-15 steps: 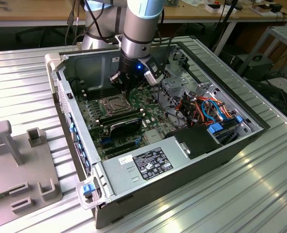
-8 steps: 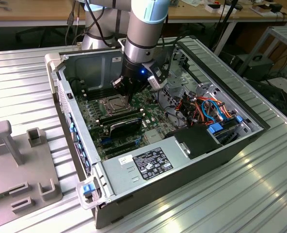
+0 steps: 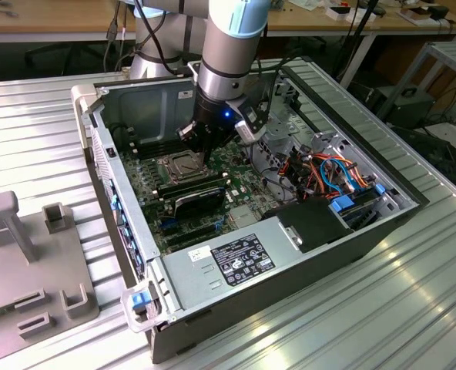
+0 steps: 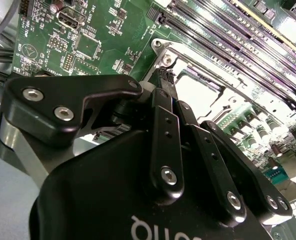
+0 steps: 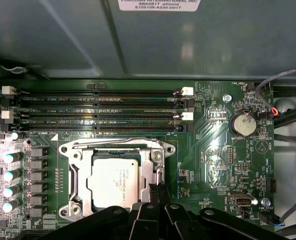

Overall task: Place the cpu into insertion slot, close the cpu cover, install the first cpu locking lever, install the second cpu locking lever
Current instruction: 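Install the second cpu locking lever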

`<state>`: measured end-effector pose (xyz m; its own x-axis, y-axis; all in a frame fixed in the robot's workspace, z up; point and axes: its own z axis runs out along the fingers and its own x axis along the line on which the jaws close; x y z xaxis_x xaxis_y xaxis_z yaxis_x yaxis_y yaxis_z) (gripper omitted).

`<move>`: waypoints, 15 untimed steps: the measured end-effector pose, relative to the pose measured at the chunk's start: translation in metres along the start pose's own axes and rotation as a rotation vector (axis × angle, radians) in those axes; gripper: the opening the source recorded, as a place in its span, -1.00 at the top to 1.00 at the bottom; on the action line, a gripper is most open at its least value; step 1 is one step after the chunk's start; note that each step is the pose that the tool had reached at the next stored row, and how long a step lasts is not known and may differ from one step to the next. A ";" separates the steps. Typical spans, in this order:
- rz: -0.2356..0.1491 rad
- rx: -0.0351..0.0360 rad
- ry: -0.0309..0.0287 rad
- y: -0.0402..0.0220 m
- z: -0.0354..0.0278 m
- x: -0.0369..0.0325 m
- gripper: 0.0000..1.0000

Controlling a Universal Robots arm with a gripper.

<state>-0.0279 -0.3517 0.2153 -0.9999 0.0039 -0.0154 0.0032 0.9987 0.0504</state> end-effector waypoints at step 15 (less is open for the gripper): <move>0.000 0.0002 0.0005 -0.0089 -0.0004 -0.0061 0.79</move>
<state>-0.0218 -0.3606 0.2153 -0.9999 0.0039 -0.0149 0.0032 0.9987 0.0502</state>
